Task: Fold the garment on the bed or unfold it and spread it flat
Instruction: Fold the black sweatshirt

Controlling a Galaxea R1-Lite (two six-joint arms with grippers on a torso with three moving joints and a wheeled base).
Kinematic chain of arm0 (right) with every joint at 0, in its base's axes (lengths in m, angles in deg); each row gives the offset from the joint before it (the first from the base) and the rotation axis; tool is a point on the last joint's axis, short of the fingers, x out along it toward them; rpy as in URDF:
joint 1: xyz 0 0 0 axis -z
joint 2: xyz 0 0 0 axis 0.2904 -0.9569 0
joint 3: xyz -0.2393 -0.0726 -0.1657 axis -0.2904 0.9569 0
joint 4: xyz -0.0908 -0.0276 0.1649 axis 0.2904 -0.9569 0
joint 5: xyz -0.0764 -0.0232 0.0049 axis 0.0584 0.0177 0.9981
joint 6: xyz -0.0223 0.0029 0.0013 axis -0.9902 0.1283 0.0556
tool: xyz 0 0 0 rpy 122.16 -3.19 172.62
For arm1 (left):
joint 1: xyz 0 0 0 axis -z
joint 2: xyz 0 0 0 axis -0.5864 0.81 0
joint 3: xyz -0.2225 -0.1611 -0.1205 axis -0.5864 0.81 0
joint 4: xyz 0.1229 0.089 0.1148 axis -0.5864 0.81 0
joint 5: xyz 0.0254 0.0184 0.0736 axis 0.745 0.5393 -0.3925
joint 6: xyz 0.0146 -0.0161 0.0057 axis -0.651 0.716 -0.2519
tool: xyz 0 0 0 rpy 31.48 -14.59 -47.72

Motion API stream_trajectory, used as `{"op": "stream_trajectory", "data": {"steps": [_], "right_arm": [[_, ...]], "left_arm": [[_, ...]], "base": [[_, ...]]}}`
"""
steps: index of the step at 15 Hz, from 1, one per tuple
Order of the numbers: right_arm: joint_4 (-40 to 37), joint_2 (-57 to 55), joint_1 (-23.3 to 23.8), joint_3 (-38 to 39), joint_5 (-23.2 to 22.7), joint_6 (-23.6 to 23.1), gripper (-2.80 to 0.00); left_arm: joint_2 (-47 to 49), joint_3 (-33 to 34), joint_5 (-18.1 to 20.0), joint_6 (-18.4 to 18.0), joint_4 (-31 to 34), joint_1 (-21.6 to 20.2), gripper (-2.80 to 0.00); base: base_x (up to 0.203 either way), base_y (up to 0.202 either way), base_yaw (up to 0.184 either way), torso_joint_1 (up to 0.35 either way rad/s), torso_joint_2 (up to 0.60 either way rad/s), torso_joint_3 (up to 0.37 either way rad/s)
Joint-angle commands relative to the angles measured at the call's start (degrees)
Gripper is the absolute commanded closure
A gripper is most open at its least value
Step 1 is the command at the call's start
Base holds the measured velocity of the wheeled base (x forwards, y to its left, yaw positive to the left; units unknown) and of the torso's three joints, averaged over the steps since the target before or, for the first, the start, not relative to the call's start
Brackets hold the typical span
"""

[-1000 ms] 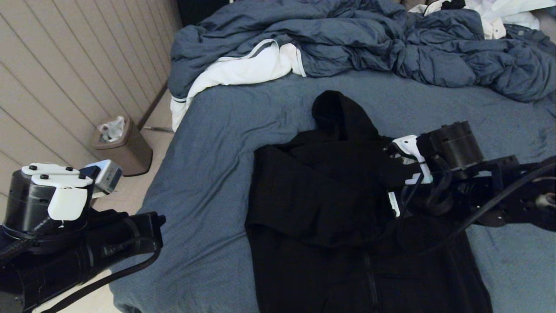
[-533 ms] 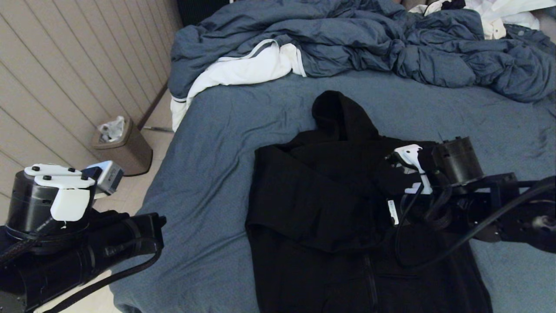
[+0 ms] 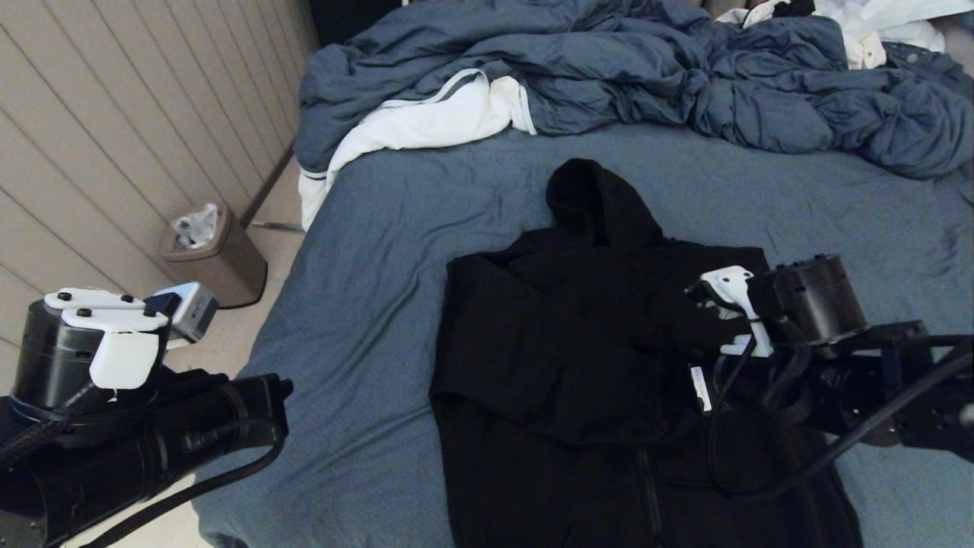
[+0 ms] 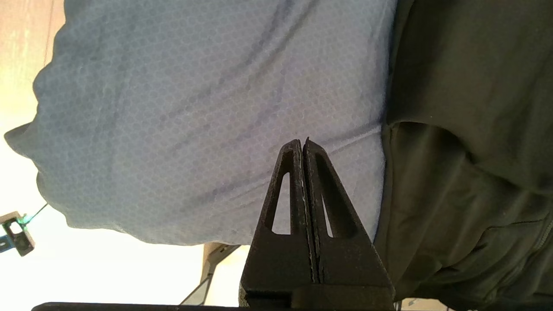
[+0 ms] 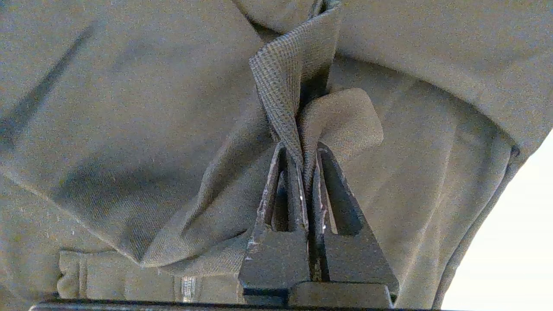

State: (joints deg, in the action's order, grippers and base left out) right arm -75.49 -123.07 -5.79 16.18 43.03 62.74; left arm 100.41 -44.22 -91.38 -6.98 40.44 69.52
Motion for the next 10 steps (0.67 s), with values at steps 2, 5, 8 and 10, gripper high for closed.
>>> {"op": "stream_trajectory", "data": {"steps": [2, 5, 8, 10], "right_arm": [[-0.15, 0.71, 0.09, 0.13, 0.26, -0.21, -2.80], [-0.49, 1.86, 0.17, 0.62, 0.26, -0.39, -2.80], [-0.57, 3.96, 0.33, 1.82, 0.17, -0.31, -2.80], [-0.59, 6.22, 0.82, 2.04, -0.24, -0.15, -2.80]], "left_arm": [[0.09, 0.00, -0.13, 0.16, -0.13, 0.34, 0.00], [0.00, 0.09, -0.13, 0.16, -0.13, 0.39, 0.00], [-0.09, 0.04, -0.13, 0.24, -0.13, 0.39, 0.00], [0.00, 0.18, -0.13, 0.25, -0.13, 0.39, 0.00]], "base": [[0.000, 0.000, 0.000, 0.000, 0.00, 0.000], [0.000, 0.000, 0.000, 0.000, 0.00, 0.000], [0.000, 0.000, 0.000, 0.000, 0.00, 0.000], [0.000, 0.000, 0.000, 0.000, 0.00, 0.000]]}}
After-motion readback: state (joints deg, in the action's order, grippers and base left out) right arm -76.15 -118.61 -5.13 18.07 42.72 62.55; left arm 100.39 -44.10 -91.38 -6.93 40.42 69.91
